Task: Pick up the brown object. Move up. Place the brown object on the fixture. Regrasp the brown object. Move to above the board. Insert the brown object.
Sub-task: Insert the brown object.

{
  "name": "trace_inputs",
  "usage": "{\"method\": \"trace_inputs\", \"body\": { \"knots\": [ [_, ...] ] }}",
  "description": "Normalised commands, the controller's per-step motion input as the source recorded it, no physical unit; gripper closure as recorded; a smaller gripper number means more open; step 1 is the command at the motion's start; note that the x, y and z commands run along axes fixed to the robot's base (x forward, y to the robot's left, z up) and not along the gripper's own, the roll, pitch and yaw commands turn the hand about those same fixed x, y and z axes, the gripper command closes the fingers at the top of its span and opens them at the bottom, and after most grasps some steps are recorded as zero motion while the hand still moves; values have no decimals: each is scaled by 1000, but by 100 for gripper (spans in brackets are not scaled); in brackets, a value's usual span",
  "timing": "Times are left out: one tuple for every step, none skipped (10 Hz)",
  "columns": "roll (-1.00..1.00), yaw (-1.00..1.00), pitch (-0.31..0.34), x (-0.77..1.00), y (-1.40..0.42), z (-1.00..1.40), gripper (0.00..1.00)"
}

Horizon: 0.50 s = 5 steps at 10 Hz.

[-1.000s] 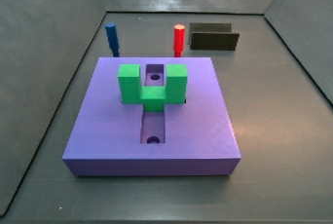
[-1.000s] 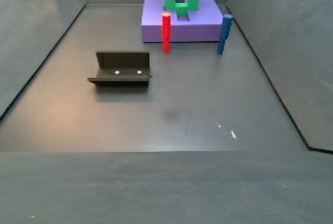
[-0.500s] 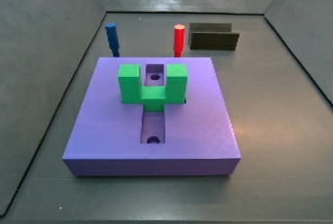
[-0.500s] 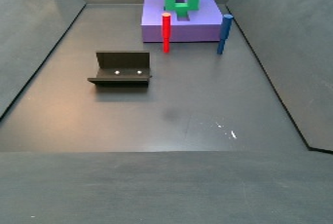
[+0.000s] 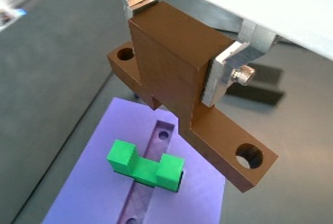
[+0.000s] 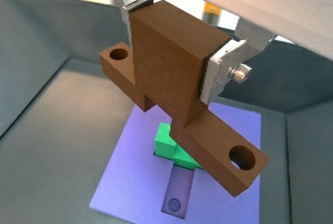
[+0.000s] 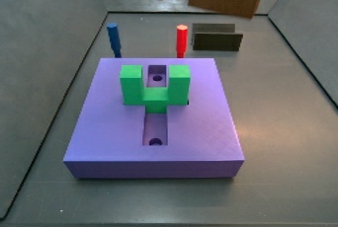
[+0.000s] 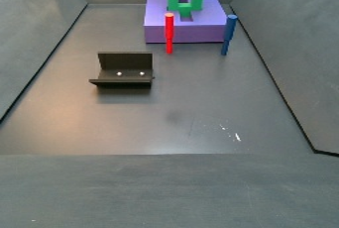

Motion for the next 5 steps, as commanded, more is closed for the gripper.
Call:
{"method": "trace_inputs", "body": {
  "knots": [
    [-74, -957, -54, 0, -109, -283, 100],
    [-53, -969, -20, 0, -114, -283, 100],
    [-36, -969, 0, 0, -126, -277, 100],
    [-33, -949, 0, 0, -134, -289, 100],
    [-36, -929, 4, 0, -131, -300, 100]
  ]
}}
